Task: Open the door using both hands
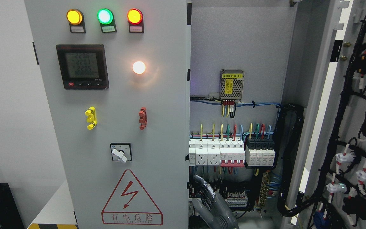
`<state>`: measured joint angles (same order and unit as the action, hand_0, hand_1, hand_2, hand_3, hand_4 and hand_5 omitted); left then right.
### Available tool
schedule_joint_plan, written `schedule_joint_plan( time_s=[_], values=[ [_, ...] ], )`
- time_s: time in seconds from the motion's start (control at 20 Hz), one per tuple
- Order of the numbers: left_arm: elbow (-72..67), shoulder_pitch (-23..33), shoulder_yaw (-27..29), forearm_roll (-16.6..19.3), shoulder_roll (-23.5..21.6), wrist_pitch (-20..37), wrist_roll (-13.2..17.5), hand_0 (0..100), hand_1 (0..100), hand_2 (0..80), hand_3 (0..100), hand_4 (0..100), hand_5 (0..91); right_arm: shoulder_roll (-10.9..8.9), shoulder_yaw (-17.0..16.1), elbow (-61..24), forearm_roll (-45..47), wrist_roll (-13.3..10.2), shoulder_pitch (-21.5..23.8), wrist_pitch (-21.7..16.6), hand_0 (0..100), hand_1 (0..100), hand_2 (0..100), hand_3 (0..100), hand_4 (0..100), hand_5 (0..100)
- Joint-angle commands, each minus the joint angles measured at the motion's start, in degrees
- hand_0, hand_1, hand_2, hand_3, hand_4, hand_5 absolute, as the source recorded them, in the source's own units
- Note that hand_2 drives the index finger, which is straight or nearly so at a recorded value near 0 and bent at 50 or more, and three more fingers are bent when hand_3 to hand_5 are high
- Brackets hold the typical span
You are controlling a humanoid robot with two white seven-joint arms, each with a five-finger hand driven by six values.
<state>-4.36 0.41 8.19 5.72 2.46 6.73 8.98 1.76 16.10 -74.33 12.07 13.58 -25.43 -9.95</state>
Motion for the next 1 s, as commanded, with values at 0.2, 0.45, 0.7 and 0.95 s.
schedule_joint_plan(
  time_s=[0.2,0.45,0.7,0.95],
  values=[
    [0.0,0.6,-0.1,0.3,0.0,-0.8,0.0,12,39,0.0,0,0,0.0,0.17,1.6,1.6,0.9,0.1,-1.2,0.5,12,39,0,0,0,0],
    [0.0,0.6,0.0,0.1,0.0,-0.8,0.0,12,39,0.0,0,0,0.0,0.09,1.6,1.8,1.0,0.3,-1.9,0.4,12,39,0,0,0,0],
    [0.0,0.6,0.0,-0.1,0.0,-0.5,0.0,12,39,0.0,0,0,0.0,0.00,2.4,1.8,3.8,0.9,-2.5,0.5,12,39,0,0,0,0],
    [0.1,0.6,0.1,-0.3,0.0,-0.2,0.0,12,39,0.0,0,0,0.0,-0.09,2.9,1.7,3.8,1.1,-2.7,0.5,12,39,0,0,0,0]
  ],
)
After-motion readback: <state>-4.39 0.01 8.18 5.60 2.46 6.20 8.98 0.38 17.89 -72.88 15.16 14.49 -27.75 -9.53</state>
